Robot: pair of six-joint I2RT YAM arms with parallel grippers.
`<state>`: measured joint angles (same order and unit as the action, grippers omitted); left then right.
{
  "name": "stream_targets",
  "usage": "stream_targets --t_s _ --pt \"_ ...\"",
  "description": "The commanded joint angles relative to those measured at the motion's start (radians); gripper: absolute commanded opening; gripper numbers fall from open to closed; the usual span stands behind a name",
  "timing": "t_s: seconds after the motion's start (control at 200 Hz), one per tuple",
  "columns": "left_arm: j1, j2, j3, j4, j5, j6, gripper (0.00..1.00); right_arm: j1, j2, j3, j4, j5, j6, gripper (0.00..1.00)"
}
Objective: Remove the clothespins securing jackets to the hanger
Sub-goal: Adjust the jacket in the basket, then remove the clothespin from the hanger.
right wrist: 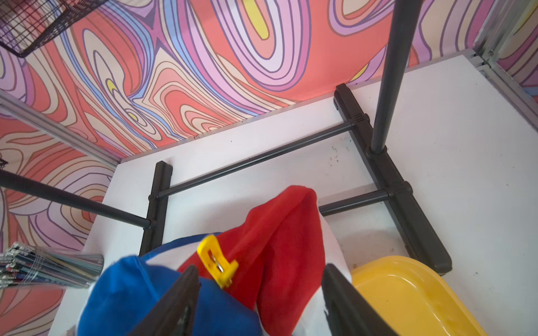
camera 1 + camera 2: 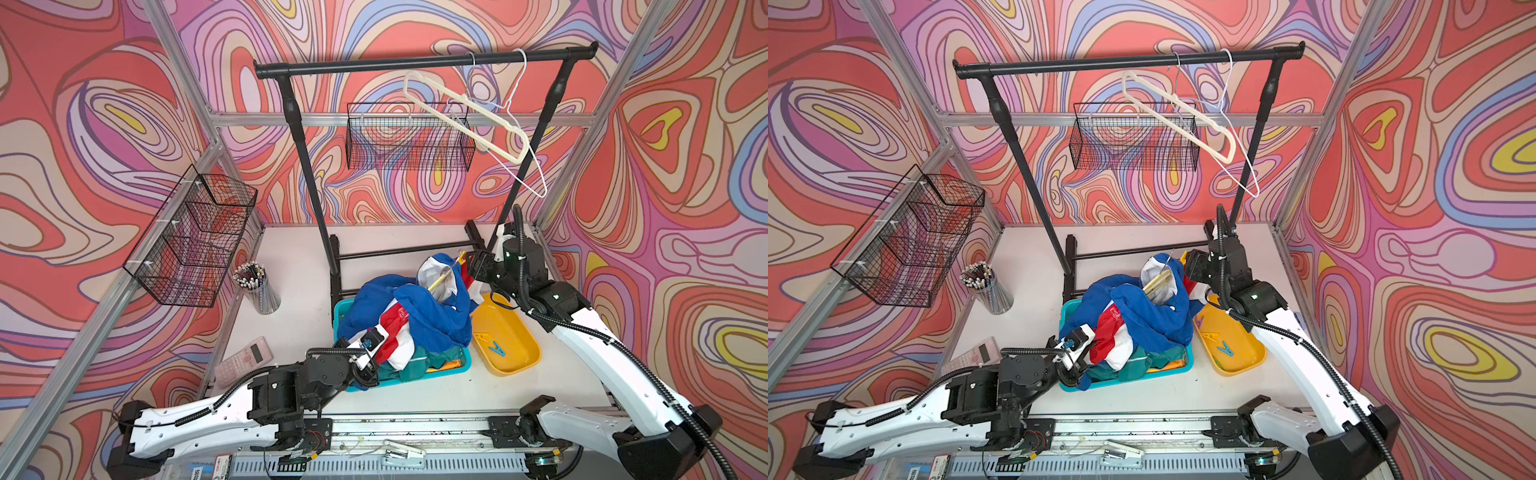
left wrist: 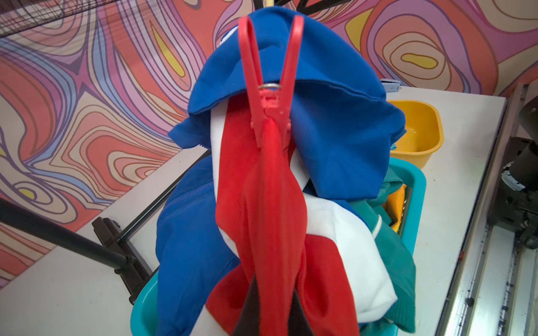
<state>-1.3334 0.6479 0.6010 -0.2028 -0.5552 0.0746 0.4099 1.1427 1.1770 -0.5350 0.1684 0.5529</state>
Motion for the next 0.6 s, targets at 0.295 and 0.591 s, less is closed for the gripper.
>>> stream_targets --t_s 0.295,0.591 --pt "-0.075 0.042 -0.009 0.123 -0.18 0.096 0.0 -0.066 -0.01 0.04 -0.068 -0.067 0.188 0.58" --pt "-0.161 0.132 0.004 0.184 -0.309 0.176 0.0 -0.069 0.0 0.04 -0.078 -0.065 0.26 0.54"
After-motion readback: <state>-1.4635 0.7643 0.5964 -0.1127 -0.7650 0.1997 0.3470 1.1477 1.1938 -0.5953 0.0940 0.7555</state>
